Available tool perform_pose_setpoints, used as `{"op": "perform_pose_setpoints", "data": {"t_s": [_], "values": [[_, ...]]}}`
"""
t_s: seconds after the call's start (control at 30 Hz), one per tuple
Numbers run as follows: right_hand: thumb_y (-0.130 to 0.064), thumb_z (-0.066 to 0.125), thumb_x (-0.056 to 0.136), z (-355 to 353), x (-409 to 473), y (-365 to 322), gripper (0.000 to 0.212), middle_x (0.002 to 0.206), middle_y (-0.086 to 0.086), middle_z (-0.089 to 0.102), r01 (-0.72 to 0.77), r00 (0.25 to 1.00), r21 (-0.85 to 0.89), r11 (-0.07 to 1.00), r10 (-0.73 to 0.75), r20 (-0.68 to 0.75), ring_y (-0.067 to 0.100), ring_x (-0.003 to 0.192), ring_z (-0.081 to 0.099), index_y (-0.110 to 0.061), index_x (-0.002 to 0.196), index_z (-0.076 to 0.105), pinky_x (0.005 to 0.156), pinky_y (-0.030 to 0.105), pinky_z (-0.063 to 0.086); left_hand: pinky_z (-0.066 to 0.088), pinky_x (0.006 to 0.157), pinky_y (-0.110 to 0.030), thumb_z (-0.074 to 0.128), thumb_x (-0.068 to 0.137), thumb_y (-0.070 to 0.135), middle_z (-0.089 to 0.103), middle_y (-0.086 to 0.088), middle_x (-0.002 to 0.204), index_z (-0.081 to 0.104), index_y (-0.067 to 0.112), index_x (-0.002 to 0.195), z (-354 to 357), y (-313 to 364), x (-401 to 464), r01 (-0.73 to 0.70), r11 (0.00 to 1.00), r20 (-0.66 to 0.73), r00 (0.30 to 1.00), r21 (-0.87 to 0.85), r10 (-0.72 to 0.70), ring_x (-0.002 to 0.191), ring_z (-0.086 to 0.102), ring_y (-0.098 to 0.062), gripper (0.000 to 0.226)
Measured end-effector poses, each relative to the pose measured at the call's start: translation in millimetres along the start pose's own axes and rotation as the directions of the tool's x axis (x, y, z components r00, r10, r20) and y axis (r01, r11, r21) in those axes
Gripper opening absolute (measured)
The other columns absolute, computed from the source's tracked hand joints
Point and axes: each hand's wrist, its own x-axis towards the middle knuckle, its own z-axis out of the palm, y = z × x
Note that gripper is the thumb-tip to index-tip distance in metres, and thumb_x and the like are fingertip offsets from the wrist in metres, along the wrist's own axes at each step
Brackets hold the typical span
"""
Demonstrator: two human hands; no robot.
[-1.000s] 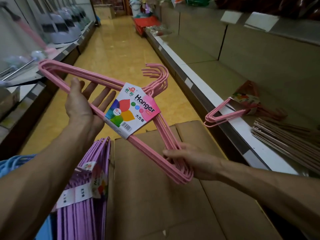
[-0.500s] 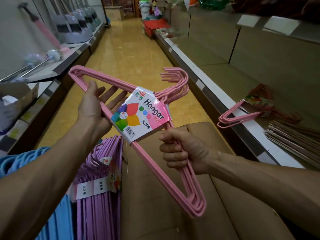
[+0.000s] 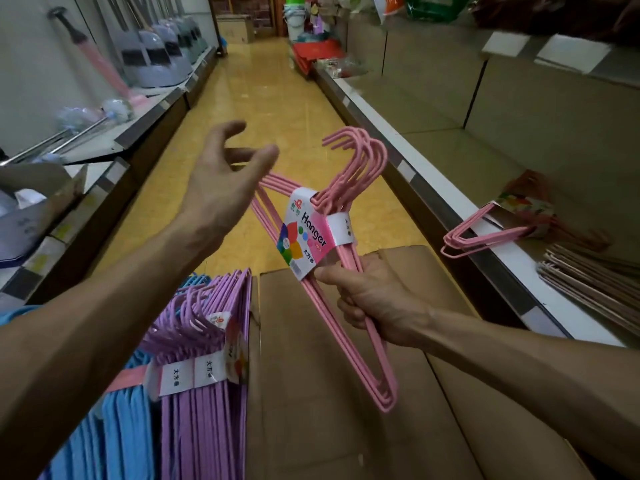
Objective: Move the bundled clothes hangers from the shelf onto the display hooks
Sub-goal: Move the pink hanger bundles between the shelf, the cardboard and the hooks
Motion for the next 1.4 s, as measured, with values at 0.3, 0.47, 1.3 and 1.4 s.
{"op": "perform_pose_setpoints", "data": {"t_s": [0.3, 0.47, 1.3, 1.4], "values": [[-0.033, 0.076, 0.084, 19.0, -8.5, 17.7, 0.033, 0.057, 0.002, 0.051, -0.001, 1.000, -0.054, 0.999, 0.000, -0.018, 0.013, 0.042, 0.046, -0.005, 0.095, 0.063, 0.042, 0.022, 0.043, 0.054, 0.086, -0.023, 0.078, 0.080, 0.037, 0.065, 0.006, 0.116, 0.035, 0.035, 0.147, 44.1, 13.6, -14.5, -0.039, 0.998, 0.392, 0.920, 0.044, 0.019, 0.099, 0.067, -0.004, 0.080], [-0.032, 0.075, 0.085, 30.9, -12.0, 20.1, 0.037, 0.063, 0.001, 0.058, -0.056, 0.994, 0.026, 0.998, 0.053, 0.095, 0.013, 0.048, 0.055, -0.007, 0.107, 0.059, 0.049, 0.022, 0.051, 0.058, 0.078, -0.024, 0.081, 0.078, 0.025, 0.068, 0.003, 0.111, 0.056, 0.031, 0.131, 38.9, 6.4, -14.6, 0.017, 1.000, 0.287, 0.958, 0.025, -0.023, 0.095, 0.070, -0.009, 0.060], [0.005, 0.071, 0.083, 97.1, 16.6, 120.9, 0.043, 0.116, 0.005, 0.069, -0.353, 0.888, -0.151, 0.924, 0.381, 0.257, 0.023, 0.111, 0.066, -0.023, 0.113, 0.064, 0.098, 0.043, 0.055, 0.043, 0.085, -0.031, 0.078, 0.072, 0.051, 0.058, -0.011, 0.135, 0.034, 0.033, 0.140, -52.9, -79.2, -33.7, 0.002, 0.731, 0.498, 0.730, 0.683, -0.467, 0.119, 0.056, -0.025, 0.082], [0.002, 0.073, 0.082, 104.3, 20.8, 127.0, 0.047, 0.121, 0.004, 0.068, -0.350, 0.882, -0.201, 0.915, 0.394, 0.257, 0.022, 0.114, 0.065, -0.020, 0.122, 0.062, 0.101, 0.047, 0.053, 0.045, 0.083, -0.029, 0.080, 0.073, 0.046, 0.059, -0.006, 0.132, 0.034, 0.026, 0.141, -60.4, -87.0, -35.9, -0.017, 0.727, 0.513, 0.720, 0.686, -0.467, 0.114, 0.058, -0.022, 0.084]]}}
